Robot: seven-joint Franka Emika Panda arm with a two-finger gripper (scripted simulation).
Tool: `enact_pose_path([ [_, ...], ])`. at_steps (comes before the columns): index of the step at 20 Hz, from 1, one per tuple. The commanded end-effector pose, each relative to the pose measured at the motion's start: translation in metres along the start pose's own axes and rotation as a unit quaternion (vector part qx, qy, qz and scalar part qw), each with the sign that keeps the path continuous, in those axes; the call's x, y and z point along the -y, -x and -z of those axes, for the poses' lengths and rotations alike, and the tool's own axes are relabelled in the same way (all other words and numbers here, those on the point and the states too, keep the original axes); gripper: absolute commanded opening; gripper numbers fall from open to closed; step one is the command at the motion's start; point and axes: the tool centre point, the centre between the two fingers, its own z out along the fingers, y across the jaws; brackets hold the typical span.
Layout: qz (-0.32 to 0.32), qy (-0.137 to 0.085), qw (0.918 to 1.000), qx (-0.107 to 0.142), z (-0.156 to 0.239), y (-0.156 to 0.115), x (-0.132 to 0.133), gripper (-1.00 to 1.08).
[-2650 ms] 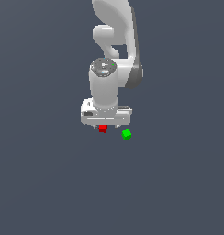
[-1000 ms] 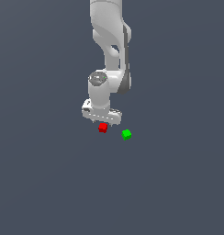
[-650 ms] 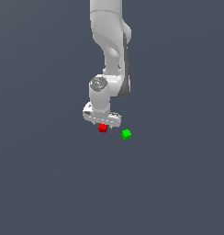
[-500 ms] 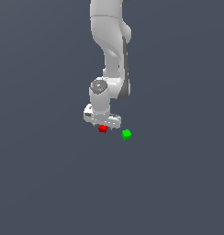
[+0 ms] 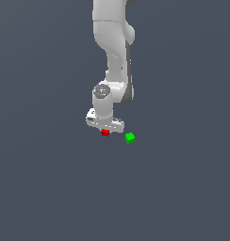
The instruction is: Stack the red cube on top of the green cube.
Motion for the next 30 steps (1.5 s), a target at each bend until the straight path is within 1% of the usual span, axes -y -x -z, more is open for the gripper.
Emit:
enact_pose_path([
  [1, 0.0, 0.0, 1.0, 0.0, 0.0, 0.0, 0.0, -1.0],
  [8, 0.0, 0.0, 1.0, 0.0, 0.001, 0.0, 0.0, -1.0],
  [13, 0.0, 0.0, 1.0, 0.0, 0.012, 0.0, 0.0, -1.0],
  [17, 0.0, 0.0, 1.0, 0.0, 0.03, 0.001, 0.0, -1.0],
  [25, 0.0, 0.0, 1.0, 0.0, 0.08, 0.001, 0.0, -1.0],
  [30, 0.0, 0.0, 1.0, 0.0, 0.097, 0.001, 0.0, -1.0],
])
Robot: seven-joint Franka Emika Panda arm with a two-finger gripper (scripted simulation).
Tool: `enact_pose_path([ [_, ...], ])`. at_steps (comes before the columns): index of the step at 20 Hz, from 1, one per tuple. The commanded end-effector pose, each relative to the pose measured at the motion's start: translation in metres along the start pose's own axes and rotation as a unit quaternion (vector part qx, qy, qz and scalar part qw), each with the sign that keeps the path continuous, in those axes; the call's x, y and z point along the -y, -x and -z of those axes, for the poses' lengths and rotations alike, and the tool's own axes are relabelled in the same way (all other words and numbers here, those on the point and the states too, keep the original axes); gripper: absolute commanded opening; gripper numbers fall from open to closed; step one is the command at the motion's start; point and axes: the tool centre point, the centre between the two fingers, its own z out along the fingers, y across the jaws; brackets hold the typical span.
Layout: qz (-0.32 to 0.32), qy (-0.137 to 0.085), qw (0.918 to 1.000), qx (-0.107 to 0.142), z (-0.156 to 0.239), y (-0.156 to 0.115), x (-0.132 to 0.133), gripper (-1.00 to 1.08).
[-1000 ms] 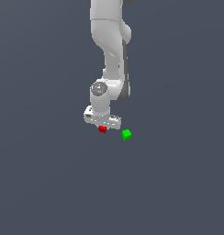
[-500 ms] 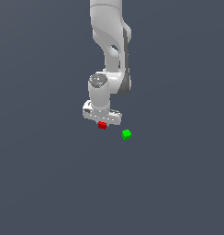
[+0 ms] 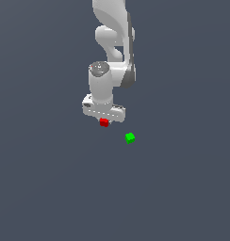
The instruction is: Stack the red cube on top of the green cube.
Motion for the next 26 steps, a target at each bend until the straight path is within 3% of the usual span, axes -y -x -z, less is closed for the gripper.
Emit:
enact_pose_path([
  [1, 0.0, 0.0, 1.0, 0.0, 0.007, 0.0, 0.0, -1.0],
  [14, 0.0, 0.0, 1.0, 0.0, 0.002, -0.001, 0.013, -1.0],
  [26, 0.0, 0.0, 1.0, 0.0, -0.037, -0.006, 0.106, -1.0],
])
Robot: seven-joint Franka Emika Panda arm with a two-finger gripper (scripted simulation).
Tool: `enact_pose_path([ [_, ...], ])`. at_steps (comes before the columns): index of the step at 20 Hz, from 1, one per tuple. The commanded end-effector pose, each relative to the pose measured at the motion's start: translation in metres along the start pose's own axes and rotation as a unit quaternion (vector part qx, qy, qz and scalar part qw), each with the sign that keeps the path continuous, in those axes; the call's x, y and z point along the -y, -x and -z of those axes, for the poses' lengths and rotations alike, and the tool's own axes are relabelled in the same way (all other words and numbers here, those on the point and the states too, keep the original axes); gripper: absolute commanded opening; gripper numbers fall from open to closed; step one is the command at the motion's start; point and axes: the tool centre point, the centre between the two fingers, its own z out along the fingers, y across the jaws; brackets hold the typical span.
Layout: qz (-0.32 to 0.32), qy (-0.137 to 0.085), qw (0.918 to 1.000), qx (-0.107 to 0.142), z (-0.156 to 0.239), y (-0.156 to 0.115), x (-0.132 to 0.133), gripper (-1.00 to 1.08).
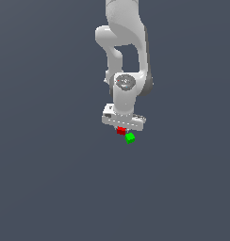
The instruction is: Stack the red cube on top of the green cube.
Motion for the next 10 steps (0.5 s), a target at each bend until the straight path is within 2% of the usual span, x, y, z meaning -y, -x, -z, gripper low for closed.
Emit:
enact_pose_path([
  [1, -0.001, 0.0, 1.0, -0.001, -0.008, -0.002, 0.02, -1.0],
  [5, 0.0, 0.0, 1.0, -0.001, -0.017, -0.004, 0.04, -1.0],
  [10, 0.0, 0.0, 1.0, -0.001, -0.02, -0.006, 0.049, -1.0],
])
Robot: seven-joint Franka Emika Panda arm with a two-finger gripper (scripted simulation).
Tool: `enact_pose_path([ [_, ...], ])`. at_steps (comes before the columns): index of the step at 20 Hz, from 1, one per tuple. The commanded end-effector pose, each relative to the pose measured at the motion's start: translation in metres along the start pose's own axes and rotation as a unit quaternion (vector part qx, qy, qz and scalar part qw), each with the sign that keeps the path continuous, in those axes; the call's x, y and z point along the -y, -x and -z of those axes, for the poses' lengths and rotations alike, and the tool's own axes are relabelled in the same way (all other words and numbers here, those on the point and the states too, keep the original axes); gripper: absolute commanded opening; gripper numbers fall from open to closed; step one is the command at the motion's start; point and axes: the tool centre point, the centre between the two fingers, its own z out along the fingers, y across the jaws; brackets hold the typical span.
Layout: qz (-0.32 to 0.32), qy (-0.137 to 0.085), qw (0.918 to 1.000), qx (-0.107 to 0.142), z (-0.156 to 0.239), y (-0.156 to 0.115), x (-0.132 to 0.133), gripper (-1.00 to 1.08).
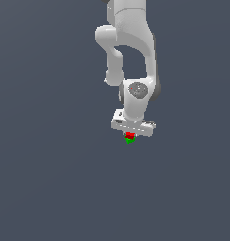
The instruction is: Stack the red cube on top of the green cube.
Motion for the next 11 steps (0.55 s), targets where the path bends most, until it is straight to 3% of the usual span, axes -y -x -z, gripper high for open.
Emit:
enact_pose_path([
  [1, -0.001, 0.0, 1.0, -0.001, -0.0003, -0.0014, 0.0017, -1.0],
  [2, -0.001, 0.0, 1.0, -0.001, -0.0003, -0.0014, 0.0017, 1.0],
  [11, -0.001, 0.0, 1.0, -0.001, -0.0003, -0.0014, 0.0017, 1.0],
])
